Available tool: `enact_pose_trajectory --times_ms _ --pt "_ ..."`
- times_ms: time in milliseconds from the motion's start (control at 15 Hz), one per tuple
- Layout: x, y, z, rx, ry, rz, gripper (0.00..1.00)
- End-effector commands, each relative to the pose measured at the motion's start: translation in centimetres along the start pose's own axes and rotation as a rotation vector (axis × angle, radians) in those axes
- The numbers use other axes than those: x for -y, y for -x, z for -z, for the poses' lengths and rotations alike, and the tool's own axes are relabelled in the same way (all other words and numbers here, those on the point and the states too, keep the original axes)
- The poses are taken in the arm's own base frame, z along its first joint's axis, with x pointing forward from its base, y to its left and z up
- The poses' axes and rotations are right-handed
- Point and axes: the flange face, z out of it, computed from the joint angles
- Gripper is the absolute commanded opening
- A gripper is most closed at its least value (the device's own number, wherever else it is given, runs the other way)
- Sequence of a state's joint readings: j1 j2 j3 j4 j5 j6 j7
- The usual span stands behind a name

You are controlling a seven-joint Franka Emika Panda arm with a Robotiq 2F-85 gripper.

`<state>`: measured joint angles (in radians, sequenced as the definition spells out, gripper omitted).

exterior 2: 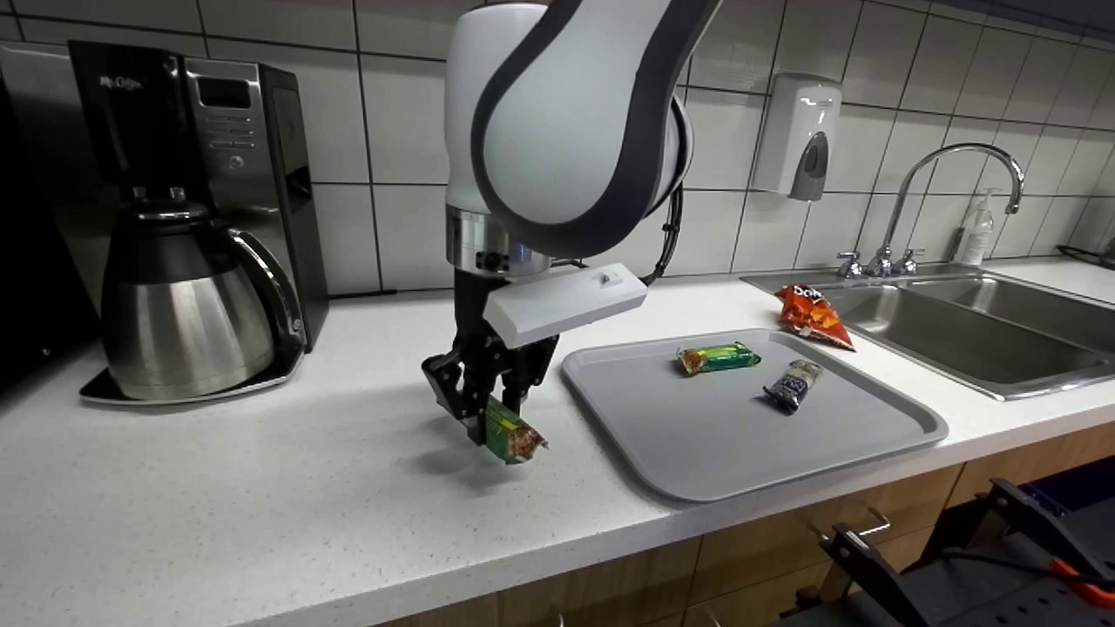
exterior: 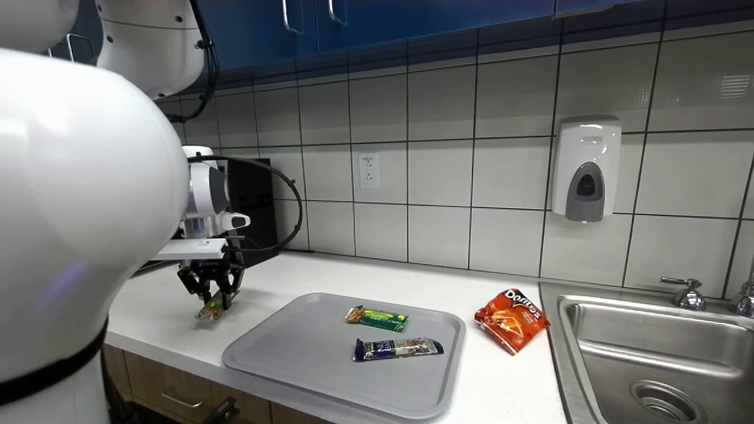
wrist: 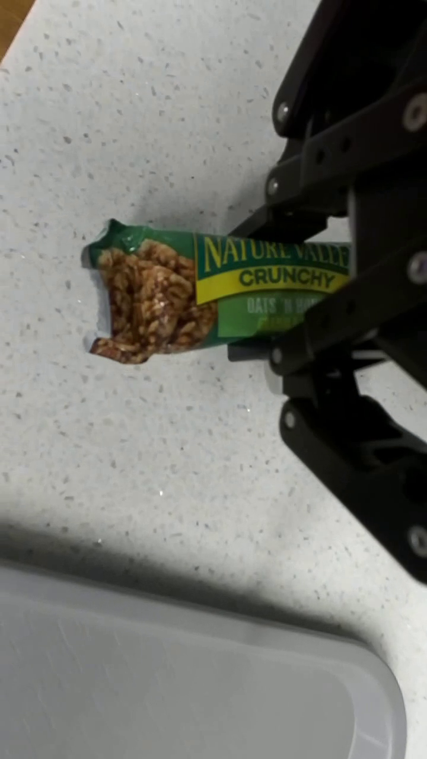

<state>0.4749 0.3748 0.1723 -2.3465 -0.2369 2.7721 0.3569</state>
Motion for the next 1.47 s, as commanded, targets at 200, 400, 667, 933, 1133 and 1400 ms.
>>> enact_pose_trajectory --times_ms 200,400,667,933,1133,1400 --pt "1.3 -0.3 -1.2 0.025 -0.003 0.028 0.14" --pt "1.3 -0.3 -1.3 0.031 0.001 0.027 0.66" --pt "0.6 -0.4 -1.0 0.022 0.0 0.021 0.93" --pt "-0.9 -0.4 -0.1 0.007 0.005 -0.001 1.0" --pt "-2.4 -0.3 0.8 -0.004 0.009 -0.024 1.0" --pt "-4.7 0.0 2.4 -0.024 0.015 -0.062 1.0"
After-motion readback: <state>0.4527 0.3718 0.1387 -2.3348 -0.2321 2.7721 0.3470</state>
